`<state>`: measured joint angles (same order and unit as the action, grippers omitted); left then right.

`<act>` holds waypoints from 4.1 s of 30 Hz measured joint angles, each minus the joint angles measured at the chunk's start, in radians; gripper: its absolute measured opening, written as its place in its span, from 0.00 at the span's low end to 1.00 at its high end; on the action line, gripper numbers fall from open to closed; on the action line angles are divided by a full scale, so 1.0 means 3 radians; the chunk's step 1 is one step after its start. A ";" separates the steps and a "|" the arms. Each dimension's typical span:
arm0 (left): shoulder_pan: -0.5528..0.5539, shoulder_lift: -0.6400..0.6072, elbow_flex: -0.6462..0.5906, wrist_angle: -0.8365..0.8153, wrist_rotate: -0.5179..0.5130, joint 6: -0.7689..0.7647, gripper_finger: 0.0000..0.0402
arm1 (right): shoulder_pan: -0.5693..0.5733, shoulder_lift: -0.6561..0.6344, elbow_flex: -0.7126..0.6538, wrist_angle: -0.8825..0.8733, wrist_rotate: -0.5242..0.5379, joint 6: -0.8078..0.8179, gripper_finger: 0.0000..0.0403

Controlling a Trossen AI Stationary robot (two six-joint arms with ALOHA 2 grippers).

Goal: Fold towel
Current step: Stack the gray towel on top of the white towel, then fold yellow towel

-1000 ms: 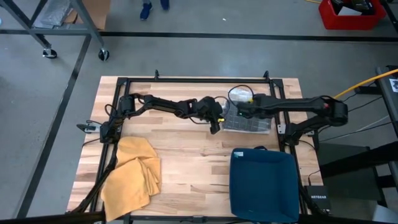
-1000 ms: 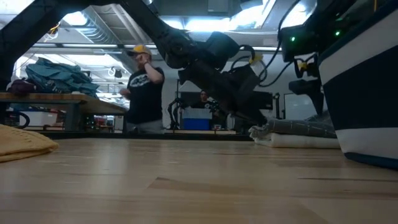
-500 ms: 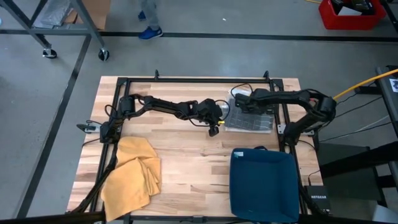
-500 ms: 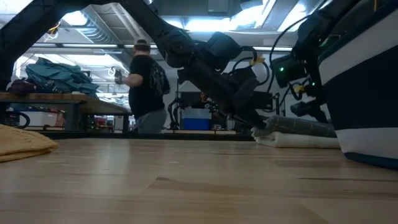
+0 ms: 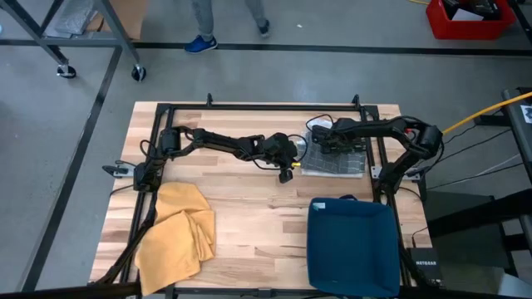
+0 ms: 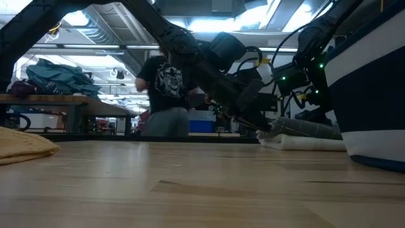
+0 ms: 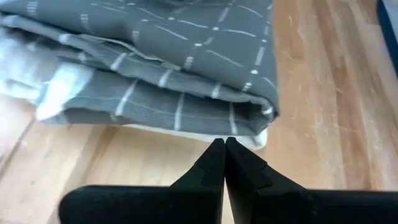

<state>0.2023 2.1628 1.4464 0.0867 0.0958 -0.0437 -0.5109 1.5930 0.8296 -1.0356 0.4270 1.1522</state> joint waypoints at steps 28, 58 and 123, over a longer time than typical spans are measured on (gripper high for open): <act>-0.0133 -0.1583 0.0003 -0.2425 0.0079 0.0705 0.01 | 0.1074 -0.1205 0.0606 0.0196 -0.0692 -0.0527 0.62; -0.1805 -0.2379 -0.0450 -0.5376 0.0081 -0.0710 0.01 | 0.2370 0.0633 0.0611 0.4242 -0.1091 -0.1242 0.62; -0.2558 -0.2354 -0.1993 -0.3138 0.0094 -0.0522 0.26 | 0.2422 0.1256 0.1340 0.4467 -0.1313 -0.1454 0.62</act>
<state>-0.5652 1.4567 0.8486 -0.8546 0.1239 -0.2003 0.2157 1.9697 1.2316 0.3044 0.0330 0.7158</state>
